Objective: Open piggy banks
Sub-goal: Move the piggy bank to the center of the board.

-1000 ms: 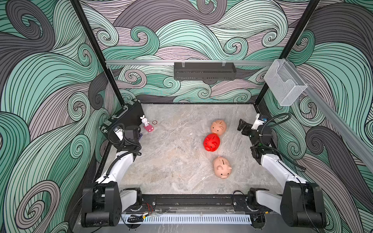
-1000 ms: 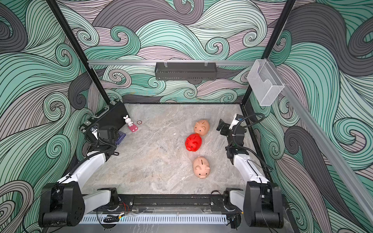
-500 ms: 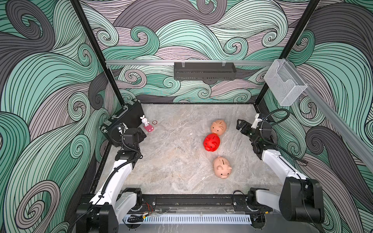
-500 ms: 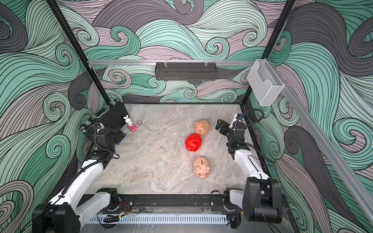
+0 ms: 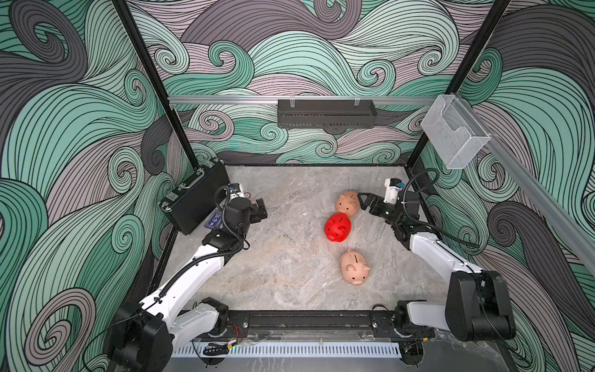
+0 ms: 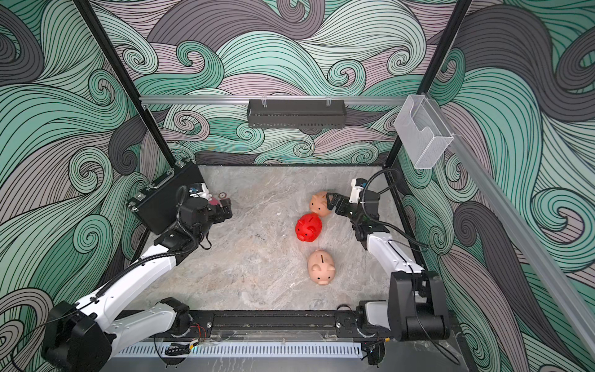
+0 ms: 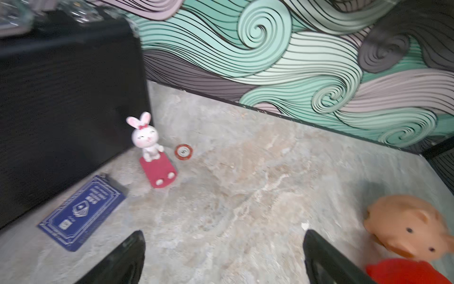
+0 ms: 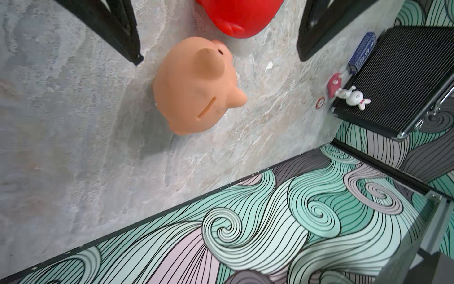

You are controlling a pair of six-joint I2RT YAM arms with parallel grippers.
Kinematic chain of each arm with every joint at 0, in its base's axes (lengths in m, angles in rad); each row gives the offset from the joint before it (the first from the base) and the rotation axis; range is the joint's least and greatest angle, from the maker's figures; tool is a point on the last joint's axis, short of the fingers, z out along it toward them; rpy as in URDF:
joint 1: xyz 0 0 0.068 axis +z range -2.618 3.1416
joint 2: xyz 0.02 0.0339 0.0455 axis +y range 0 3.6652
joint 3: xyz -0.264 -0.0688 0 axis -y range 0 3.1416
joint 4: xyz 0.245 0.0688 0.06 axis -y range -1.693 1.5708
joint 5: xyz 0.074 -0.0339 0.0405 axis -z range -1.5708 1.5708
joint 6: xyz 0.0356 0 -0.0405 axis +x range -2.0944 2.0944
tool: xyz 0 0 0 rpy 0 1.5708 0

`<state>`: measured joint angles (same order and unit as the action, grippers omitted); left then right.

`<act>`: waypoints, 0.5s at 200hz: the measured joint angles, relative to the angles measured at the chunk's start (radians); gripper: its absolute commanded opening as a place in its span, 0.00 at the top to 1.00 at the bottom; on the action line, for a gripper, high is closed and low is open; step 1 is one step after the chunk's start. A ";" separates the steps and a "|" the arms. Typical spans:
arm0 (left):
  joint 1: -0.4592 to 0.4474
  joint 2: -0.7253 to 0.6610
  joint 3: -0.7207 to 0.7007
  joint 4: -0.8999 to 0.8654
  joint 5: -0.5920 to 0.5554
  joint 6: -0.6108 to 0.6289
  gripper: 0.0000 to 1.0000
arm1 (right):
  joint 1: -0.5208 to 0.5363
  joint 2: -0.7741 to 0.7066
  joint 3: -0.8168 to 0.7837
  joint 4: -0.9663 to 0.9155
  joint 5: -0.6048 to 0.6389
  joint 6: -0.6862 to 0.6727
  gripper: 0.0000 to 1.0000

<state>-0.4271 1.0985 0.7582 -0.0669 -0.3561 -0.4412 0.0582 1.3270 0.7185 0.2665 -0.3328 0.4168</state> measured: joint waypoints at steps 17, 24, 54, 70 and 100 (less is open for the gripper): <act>-0.050 0.047 0.013 -0.002 0.037 -0.005 0.01 | 0.013 0.009 0.015 -0.012 -0.013 -0.010 0.01; -0.067 0.061 0.014 -0.001 0.054 -0.005 0.01 | 0.018 0.008 0.018 -0.018 -0.016 -0.014 0.01; -0.127 0.101 0.014 0.000 0.115 -0.007 0.01 | 0.055 -0.003 0.026 -0.063 -0.008 -0.032 0.02; -0.143 0.111 0.014 0.002 0.153 -0.007 0.01 | 0.095 -0.008 0.047 -0.117 0.011 -0.039 0.04; -0.165 0.121 0.012 0.018 0.228 -0.015 0.01 | 0.199 -0.035 0.136 -0.272 0.072 -0.042 0.03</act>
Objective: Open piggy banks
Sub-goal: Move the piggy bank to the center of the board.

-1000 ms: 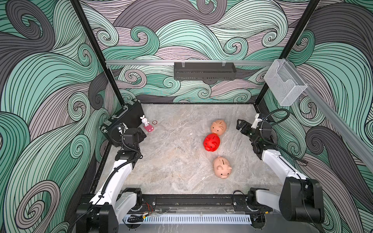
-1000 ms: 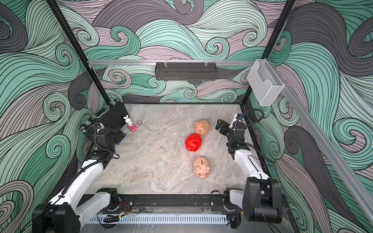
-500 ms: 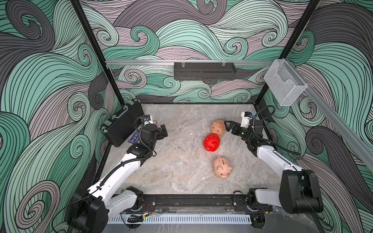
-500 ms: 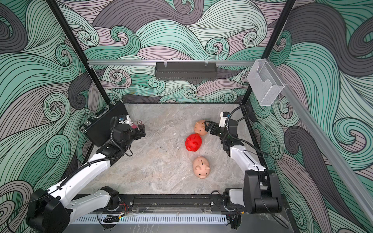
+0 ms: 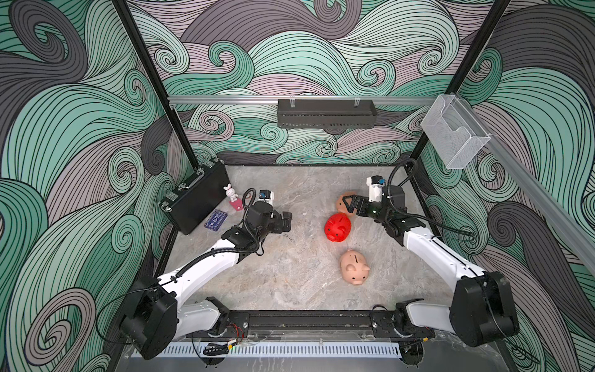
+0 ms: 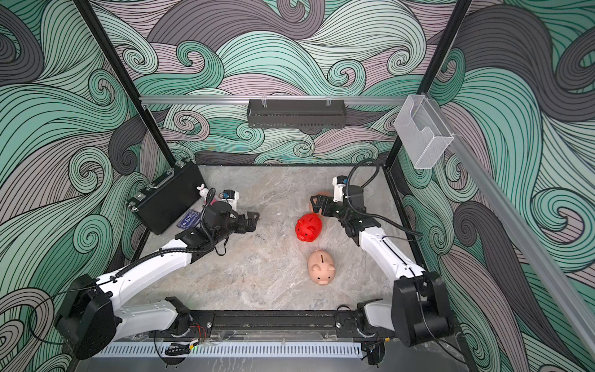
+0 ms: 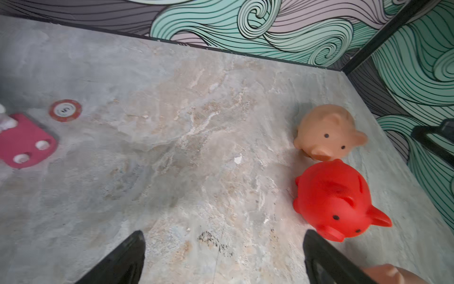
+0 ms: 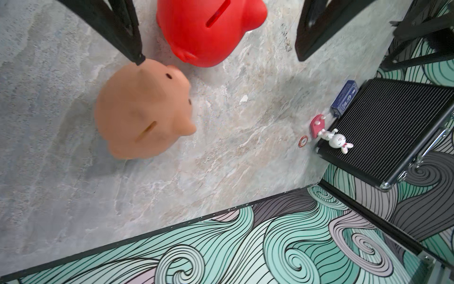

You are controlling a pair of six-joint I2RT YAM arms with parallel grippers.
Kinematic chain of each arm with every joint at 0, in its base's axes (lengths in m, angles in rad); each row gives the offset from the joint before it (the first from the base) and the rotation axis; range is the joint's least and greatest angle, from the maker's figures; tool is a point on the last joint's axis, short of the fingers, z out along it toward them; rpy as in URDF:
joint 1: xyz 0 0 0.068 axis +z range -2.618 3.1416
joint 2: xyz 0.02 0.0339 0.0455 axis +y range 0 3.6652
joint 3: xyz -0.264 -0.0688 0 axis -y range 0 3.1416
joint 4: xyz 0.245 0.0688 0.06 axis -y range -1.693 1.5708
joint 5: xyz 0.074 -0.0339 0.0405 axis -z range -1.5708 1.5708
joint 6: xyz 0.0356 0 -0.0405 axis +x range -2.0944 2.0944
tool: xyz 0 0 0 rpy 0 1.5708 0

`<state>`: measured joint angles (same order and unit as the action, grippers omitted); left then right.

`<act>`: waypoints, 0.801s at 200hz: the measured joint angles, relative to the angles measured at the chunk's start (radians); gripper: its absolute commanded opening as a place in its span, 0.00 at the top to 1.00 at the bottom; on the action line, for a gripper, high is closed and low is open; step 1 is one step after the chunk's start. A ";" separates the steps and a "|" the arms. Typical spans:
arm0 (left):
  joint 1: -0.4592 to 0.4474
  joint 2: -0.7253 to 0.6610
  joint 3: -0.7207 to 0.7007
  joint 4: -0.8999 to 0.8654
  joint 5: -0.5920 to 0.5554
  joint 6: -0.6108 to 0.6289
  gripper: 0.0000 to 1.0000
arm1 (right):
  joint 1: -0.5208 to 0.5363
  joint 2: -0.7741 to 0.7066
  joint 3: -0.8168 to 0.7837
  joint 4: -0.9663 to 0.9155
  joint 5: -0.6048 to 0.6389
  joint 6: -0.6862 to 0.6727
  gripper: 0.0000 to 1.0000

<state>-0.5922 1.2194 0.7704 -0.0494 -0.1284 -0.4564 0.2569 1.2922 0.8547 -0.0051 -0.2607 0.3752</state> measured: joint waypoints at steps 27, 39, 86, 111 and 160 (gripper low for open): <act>-0.032 -0.003 -0.006 0.001 0.057 -0.010 0.01 | 0.079 -0.075 0.079 -0.213 0.074 0.000 0.01; -0.041 -0.016 -0.028 0.005 0.088 -0.016 0.01 | 0.095 -0.115 0.109 -0.320 0.101 0.000 0.02; -0.090 -0.040 -0.077 0.002 0.201 -0.031 0.02 | 0.197 -0.267 0.166 -0.747 0.243 0.048 0.06; -0.131 -0.034 -0.077 0.005 0.243 -0.031 0.01 | 0.281 -0.343 0.146 -0.931 0.295 0.098 0.09; -0.143 -0.027 -0.078 0.004 0.251 -0.053 0.01 | 0.478 -0.410 0.108 -1.060 0.271 0.169 0.27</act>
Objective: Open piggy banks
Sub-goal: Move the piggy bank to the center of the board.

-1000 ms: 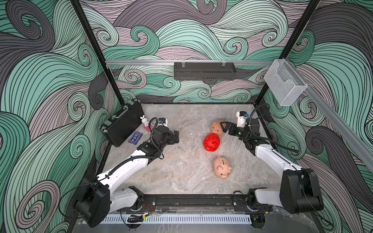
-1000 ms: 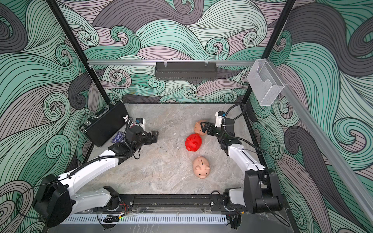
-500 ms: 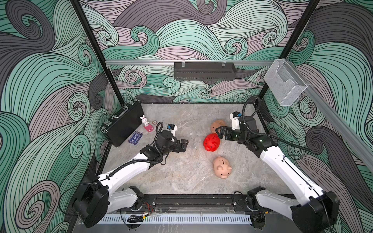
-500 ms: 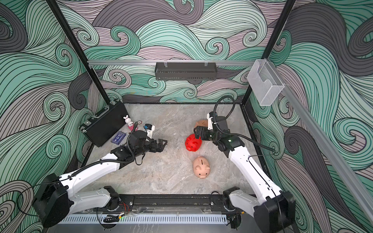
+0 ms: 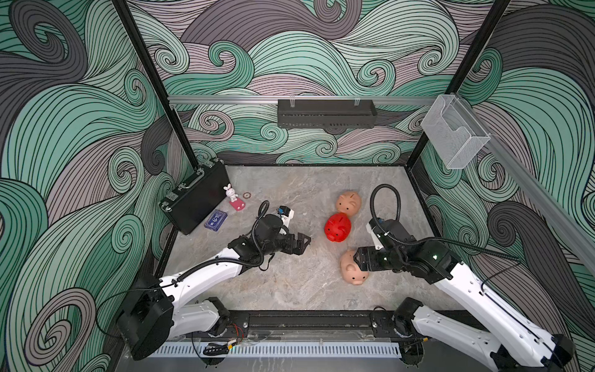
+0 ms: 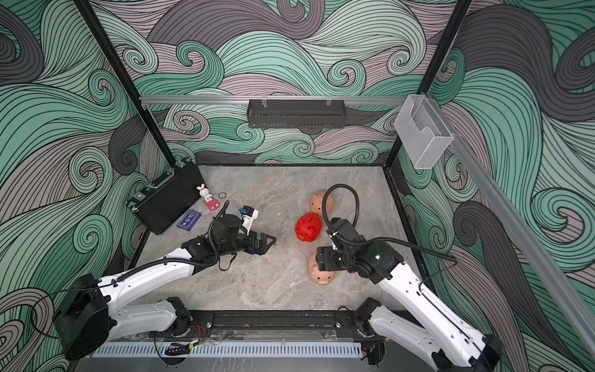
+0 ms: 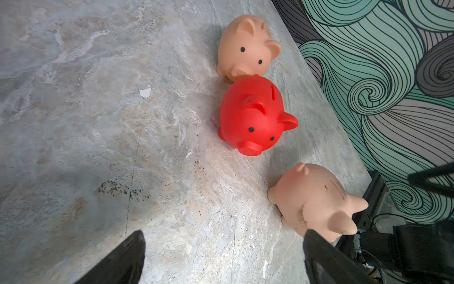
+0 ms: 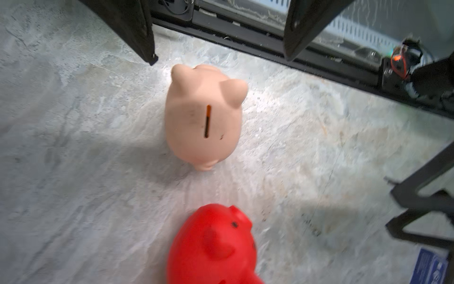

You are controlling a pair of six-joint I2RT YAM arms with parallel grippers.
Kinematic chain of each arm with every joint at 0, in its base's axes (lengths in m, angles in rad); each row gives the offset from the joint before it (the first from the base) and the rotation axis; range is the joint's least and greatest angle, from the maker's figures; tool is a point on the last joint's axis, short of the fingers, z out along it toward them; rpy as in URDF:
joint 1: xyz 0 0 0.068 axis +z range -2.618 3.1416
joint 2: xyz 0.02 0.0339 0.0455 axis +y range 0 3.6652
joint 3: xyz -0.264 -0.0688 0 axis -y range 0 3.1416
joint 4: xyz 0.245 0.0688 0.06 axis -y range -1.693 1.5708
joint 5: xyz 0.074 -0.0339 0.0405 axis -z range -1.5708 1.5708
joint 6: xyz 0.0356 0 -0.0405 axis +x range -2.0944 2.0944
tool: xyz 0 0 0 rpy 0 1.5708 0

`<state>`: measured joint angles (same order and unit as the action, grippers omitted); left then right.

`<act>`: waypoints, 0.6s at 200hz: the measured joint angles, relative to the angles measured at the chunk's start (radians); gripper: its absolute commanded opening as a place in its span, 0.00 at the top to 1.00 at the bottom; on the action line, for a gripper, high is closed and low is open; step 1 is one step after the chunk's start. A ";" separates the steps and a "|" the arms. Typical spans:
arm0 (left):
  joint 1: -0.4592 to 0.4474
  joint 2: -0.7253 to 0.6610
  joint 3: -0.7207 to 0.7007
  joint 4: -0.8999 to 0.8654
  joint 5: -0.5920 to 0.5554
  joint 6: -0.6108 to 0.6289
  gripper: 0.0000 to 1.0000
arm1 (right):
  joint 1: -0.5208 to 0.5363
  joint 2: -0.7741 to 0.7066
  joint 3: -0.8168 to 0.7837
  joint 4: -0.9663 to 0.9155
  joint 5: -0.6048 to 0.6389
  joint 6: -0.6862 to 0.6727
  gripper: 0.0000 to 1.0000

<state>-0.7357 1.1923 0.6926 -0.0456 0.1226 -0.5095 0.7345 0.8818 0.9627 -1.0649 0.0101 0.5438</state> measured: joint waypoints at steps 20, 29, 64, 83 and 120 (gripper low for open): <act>0.000 -0.029 -0.018 -0.002 -0.038 -0.020 0.01 | 0.095 0.045 0.000 0.038 -0.025 0.019 0.34; 0.000 -0.049 -0.029 -0.003 -0.056 -0.025 0.01 | 0.142 0.089 0.002 0.058 -0.024 0.026 0.38; 0.012 -0.140 -0.082 0.016 -0.131 -0.049 0.02 | 0.293 0.317 0.041 0.119 0.023 0.053 0.45; 0.040 -0.179 -0.132 0.042 -0.164 -0.075 0.02 | 0.322 0.377 0.045 0.146 0.049 0.068 0.47; 0.124 -0.204 -0.187 0.051 -0.179 -0.132 0.01 | 0.325 0.451 0.045 0.188 0.080 0.092 0.48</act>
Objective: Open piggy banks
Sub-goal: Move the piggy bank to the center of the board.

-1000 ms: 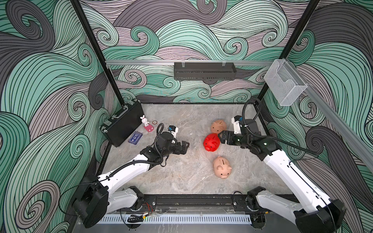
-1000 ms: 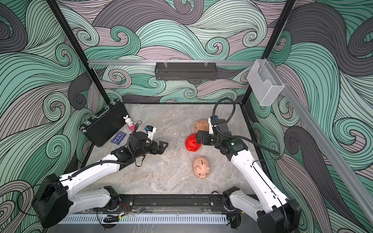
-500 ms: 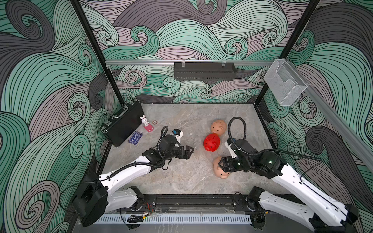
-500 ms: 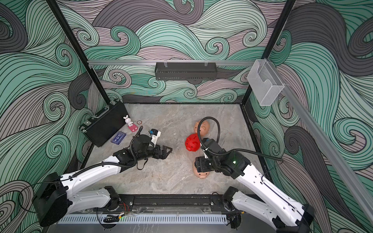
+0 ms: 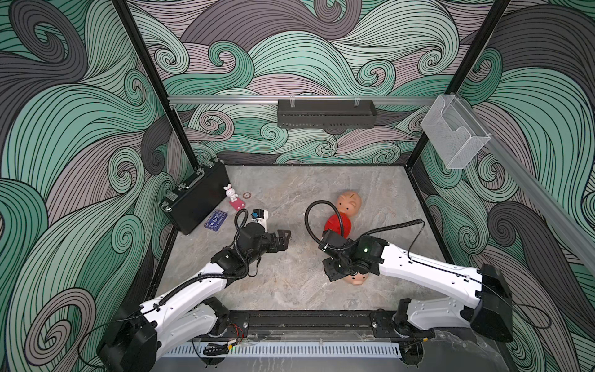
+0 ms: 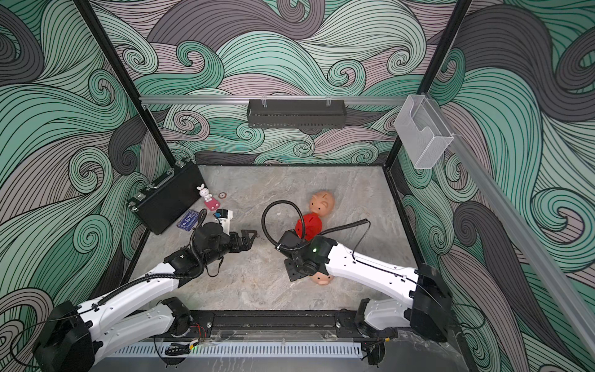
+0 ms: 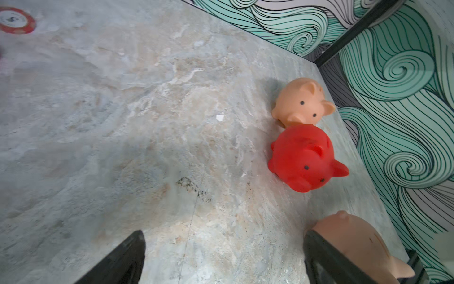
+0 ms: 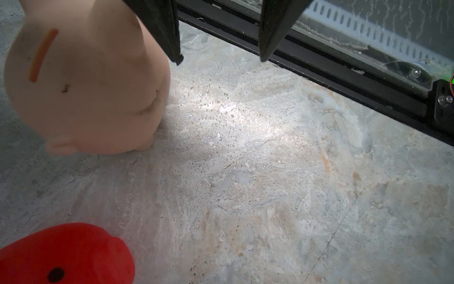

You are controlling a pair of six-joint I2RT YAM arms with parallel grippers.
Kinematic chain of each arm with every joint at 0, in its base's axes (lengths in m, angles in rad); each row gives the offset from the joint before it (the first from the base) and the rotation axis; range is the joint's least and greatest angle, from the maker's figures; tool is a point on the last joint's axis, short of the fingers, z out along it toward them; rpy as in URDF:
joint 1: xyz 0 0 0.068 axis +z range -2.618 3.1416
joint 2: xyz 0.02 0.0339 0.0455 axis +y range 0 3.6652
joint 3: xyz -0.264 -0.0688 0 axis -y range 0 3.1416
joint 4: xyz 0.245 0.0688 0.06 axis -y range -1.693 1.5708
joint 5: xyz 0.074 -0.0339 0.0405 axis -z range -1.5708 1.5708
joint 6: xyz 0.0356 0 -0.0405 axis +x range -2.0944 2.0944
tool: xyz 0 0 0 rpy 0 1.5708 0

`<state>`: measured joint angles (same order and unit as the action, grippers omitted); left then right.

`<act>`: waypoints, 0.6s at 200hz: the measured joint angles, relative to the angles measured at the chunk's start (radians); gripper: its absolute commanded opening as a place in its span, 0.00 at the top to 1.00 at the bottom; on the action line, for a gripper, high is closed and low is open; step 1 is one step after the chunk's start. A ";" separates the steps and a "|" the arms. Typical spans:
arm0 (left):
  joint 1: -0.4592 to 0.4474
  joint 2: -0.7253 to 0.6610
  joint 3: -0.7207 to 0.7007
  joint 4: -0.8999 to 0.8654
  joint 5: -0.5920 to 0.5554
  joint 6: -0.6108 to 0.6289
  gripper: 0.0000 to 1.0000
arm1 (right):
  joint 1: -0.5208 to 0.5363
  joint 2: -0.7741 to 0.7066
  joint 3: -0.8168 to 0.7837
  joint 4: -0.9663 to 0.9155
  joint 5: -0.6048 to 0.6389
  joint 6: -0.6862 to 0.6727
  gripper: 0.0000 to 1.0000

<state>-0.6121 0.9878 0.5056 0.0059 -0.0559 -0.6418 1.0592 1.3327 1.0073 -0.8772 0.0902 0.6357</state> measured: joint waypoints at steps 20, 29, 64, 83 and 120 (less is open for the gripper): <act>0.053 -0.006 -0.018 0.016 0.010 -0.032 0.01 | 0.000 0.044 0.000 0.009 0.024 0.007 0.47; 0.071 -0.006 -0.022 0.017 0.015 -0.043 0.01 | 0.001 0.060 0.000 0.011 0.037 0.010 0.46; 0.090 0.003 -0.024 0.019 0.026 -0.059 0.02 | -0.006 0.094 -0.015 0.014 0.089 0.027 0.45; 0.090 0.021 -0.023 0.018 0.039 -0.059 0.01 | -0.026 0.094 -0.034 0.013 0.112 0.035 0.44; 0.090 0.083 0.019 -0.007 0.092 -0.047 0.01 | -0.095 0.075 -0.095 0.011 0.140 0.042 0.43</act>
<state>-0.5220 1.0710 0.5247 -0.0010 0.0360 -0.6888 0.9646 1.4075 0.9127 -0.8661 0.2302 0.6777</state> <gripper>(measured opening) 0.986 0.564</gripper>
